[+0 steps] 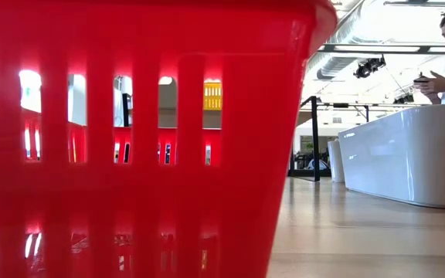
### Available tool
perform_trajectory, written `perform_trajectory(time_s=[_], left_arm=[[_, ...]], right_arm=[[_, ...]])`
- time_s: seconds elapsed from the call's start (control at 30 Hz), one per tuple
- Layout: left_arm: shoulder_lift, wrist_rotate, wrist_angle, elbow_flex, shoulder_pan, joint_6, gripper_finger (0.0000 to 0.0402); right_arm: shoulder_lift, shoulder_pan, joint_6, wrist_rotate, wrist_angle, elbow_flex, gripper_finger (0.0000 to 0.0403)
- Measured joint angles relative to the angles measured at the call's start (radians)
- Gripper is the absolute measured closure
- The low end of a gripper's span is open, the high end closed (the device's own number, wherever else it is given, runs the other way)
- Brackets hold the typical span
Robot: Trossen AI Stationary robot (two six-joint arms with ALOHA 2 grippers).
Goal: Stack baskets on shelf by color
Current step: Stack the bottom yellow bin on top of the other yellow bin on the shelf
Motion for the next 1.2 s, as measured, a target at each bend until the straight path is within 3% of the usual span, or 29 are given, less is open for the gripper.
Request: perform_trajectory(time_s=[0.2, 0.6, 0.8, 1.07, 1.2], left_arm=[[0.000, 0.081, 0.000, 0.000, -0.142, 0.001, 0.0224], [0.000, 0.089, 0.000, 0.000, -0.479, -0.131, 0.0225], [0.006, 0.028, 0.000, 0.000, -0.599, -0.385, 0.0225], [0.070, -0.090, -0.097, 0.000, -0.701, -0.897, 0.0233], [0.141, -0.096, -0.132, 0.000, -0.722, -1.026, 0.0237]], right_arm=[[0.000, 0.063, 0.192, 0.000, 0.000, 0.000, 0.0328], [0.000, 0.168, 0.435, 0.000, 0.000, 0.000, 0.0328], [0.000, 0.196, 0.456, 0.000, 0.000, 0.000, 0.0328], [0.000, 0.204, 0.442, -0.048, 0.000, 0.000, 0.0328], [0.000, 0.204, 0.425, -0.085, 0.000, 0.000, 0.0328]])
